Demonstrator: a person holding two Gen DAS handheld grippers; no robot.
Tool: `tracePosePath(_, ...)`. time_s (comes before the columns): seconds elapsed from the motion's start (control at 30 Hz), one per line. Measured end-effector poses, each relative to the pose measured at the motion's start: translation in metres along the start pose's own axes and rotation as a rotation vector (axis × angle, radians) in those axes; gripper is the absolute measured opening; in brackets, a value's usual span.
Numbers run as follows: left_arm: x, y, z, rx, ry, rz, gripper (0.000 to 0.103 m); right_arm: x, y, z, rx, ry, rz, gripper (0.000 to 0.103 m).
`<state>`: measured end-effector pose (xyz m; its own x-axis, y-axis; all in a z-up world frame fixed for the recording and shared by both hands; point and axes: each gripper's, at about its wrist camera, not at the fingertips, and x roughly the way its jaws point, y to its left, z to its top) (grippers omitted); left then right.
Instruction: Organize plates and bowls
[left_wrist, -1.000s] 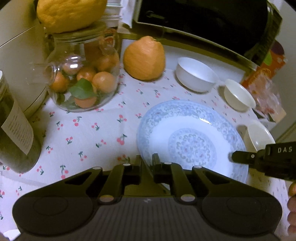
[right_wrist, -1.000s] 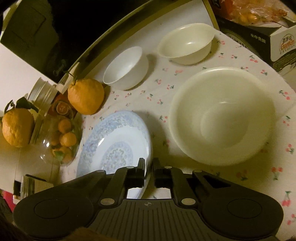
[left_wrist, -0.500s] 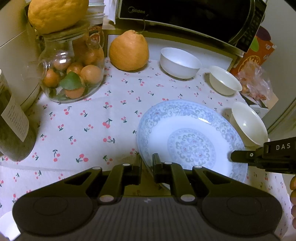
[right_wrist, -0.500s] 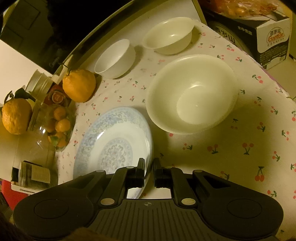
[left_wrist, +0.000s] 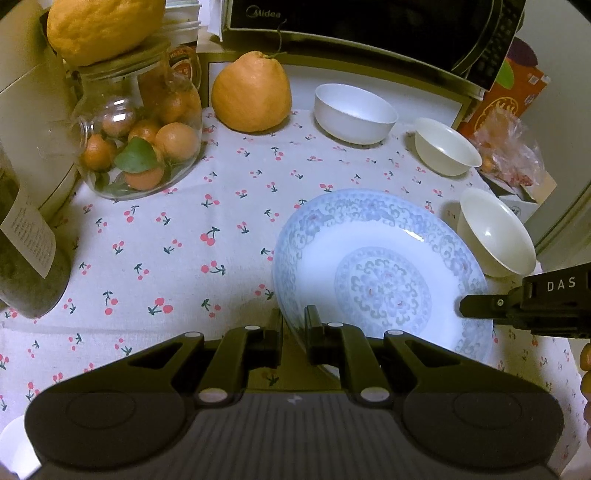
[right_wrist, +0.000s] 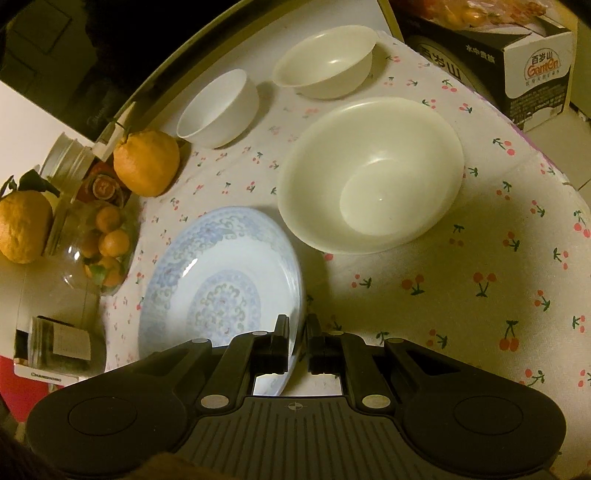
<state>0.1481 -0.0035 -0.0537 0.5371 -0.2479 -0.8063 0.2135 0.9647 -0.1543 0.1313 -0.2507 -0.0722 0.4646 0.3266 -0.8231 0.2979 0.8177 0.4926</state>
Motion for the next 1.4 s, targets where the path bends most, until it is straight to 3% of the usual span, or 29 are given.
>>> tracePosePath(0.37,0.001,-0.001,0.001,0.035,0.014,0.003,0.012,0.001,0.004,0.0,-0.031,0.002,-0.007,0.013)
tracePosePath(0.43,0.0,-0.003,0.002,0.06,0.017,0.015,0.023,0.001,0.007,0.0,-0.058,0.003,-0.017,0.014)
tracePosePath(0.57,-0.002,-0.001,0.002,0.067,0.026,-0.002,0.034,-0.003,0.008,0.001,-0.074,0.013,0.021,0.03)
tracePosePath(0.63,-0.005,0.0,0.002,0.067,0.025,-0.006,0.052,-0.008,0.009,0.0,-0.084,0.011,0.041,0.043)
tracePosePath(0.7,-0.009,0.002,0.0,0.074,0.017,-0.008,0.058,-0.013,0.01,-0.001,-0.103,0.004,0.046,0.063)
tracePosePath(0.77,-0.012,0.003,-0.001,0.079,0.016,-0.015,0.066,-0.017,0.01,-0.001,-0.118,0.003,0.048,0.07)
tracePosePath(0.93,-0.022,0.008,-0.004,0.07,0.028,-0.051,0.088,-0.03,0.013,0.003,-0.144,-0.025,0.05,0.076)
tracePosePath(1.03,-0.028,0.011,-0.008,0.078,0.035,-0.067,0.094,-0.04,0.012,-0.001,-0.158,-0.046,0.053,0.083)
tracePosePath(1.2,-0.039,0.015,-0.018,0.093,0.03,-0.081,0.098,-0.052,0.007,-0.012,-0.164,-0.031,0.09,0.092)
tracePosePath(1.4,-0.053,0.016,-0.031,0.123,0.017,-0.109,0.1,-0.063,0.006,-0.029,-0.204,-0.028,0.099,0.094)
